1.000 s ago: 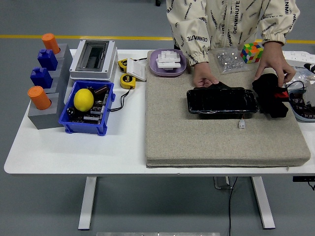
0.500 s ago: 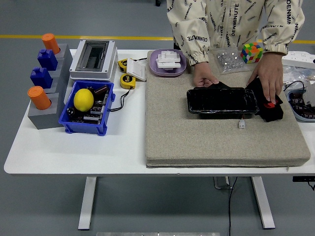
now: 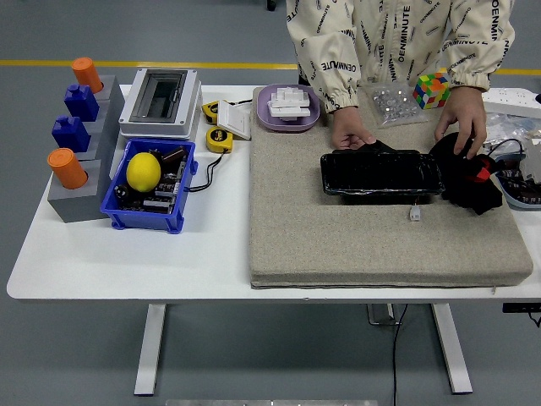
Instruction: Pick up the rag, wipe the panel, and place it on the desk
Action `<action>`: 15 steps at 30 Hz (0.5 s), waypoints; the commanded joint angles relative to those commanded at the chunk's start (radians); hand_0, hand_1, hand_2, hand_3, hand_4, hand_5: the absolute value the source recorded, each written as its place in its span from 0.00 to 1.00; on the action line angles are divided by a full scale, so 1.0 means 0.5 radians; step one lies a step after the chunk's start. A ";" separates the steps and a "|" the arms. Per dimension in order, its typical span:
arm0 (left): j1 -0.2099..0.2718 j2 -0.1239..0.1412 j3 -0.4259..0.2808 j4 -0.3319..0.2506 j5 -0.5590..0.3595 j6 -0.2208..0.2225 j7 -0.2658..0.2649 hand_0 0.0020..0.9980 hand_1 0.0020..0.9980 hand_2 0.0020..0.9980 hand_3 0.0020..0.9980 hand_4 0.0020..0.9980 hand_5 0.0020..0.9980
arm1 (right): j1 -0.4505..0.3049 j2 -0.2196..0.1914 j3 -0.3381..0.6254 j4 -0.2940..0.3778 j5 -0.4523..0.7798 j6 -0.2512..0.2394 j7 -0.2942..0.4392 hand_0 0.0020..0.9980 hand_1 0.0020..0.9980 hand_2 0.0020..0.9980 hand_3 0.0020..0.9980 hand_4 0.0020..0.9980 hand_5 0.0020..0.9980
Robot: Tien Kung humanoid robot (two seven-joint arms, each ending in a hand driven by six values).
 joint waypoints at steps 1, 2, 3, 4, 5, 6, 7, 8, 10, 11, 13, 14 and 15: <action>0.000 0.000 -0.001 0.000 0.000 0.000 0.000 0.61 0.64 0.66 0.56 0.63 0.44 | -0.003 -0.001 0.017 -0.003 0.091 0.079 -0.034 0.65 0.65 0.71 0.57 1.00 0.40; 0.001 0.000 -0.001 0.001 0.000 0.000 0.000 0.61 0.64 0.66 0.56 0.63 0.44 | -0.006 -0.001 0.036 -0.010 0.182 0.154 -0.073 0.65 0.65 0.71 0.57 1.00 0.40; 0.001 -0.001 -0.001 0.001 0.000 0.000 0.000 0.61 0.64 0.66 0.56 0.63 0.44 | -0.008 0.000 0.052 -0.018 0.260 0.224 -0.115 0.65 0.65 0.71 0.57 1.00 0.40; 0.001 -0.001 -0.001 0.001 0.000 0.000 0.000 0.61 0.64 0.66 0.56 0.63 0.44 | -0.010 0.000 0.063 -0.024 0.338 0.285 -0.147 0.65 0.65 0.71 0.57 1.00 0.40; 0.002 -0.001 -0.002 0.001 0.000 0.000 0.000 0.61 0.64 0.66 0.56 0.63 0.44 | -0.012 0.000 0.073 -0.029 0.429 0.340 -0.178 0.65 0.65 0.71 0.57 1.00 0.40; 0.002 -0.001 -0.002 0.002 0.000 0.000 0.000 0.60 0.64 0.66 0.56 0.63 0.45 | -0.015 0.000 0.085 -0.036 0.520 0.393 -0.220 0.64 0.64 0.71 0.57 1.00 0.42; 0.002 -0.001 -0.002 0.001 0.000 0.000 0.000 0.60 0.64 0.66 0.56 0.63 0.45 | -0.017 0.001 0.094 -0.042 0.598 0.431 -0.248 0.64 0.64 0.71 0.57 1.00 0.42; 0.003 -0.001 -0.003 0.001 0.000 0.000 0.000 0.60 0.64 0.66 0.56 0.63 0.45 | -0.019 0.001 0.099 -0.046 0.676 0.449 -0.263 0.64 0.64 0.71 0.57 1.00 0.42; 0.003 -0.001 -0.001 0.001 -0.001 0.000 0.000 0.60 0.64 0.66 0.56 0.63 0.45 | -0.021 0.002 0.113 -0.058 0.858 0.477 -0.293 0.64 0.64 0.71 0.57 1.00 0.42; 0.003 -0.001 0.000 0.001 -0.001 0.000 0.000 0.60 0.64 0.66 0.56 0.63 0.45 | -0.022 0.003 0.119 -0.064 0.936 0.482 -0.303 0.64 0.64 0.71 0.57 1.00 0.42; 0.004 -0.001 0.003 0.001 -0.001 0.000 0.000 0.60 0.64 0.66 0.56 0.63 0.44 | -0.025 0.005 0.130 -0.070 1.105 0.485 -0.315 0.64 0.64 0.71 0.58 1.00 0.47; 0.004 -0.001 0.005 0.001 -0.002 0.000 0.000 0.60 0.64 0.66 0.56 0.63 0.44 | -0.027 0.007 0.135 -0.074 1.183 0.486 -0.319 0.64 0.64 0.71 0.58 1.00 0.47; 0.004 -0.001 0.008 0.001 -0.004 -0.001 0.000 0.60 0.64 0.66 0.56 0.63 0.44 | -0.029 0.009 0.140 -0.076 1.266 0.487 -0.321 0.64 0.64 0.71 0.58 1.00 0.47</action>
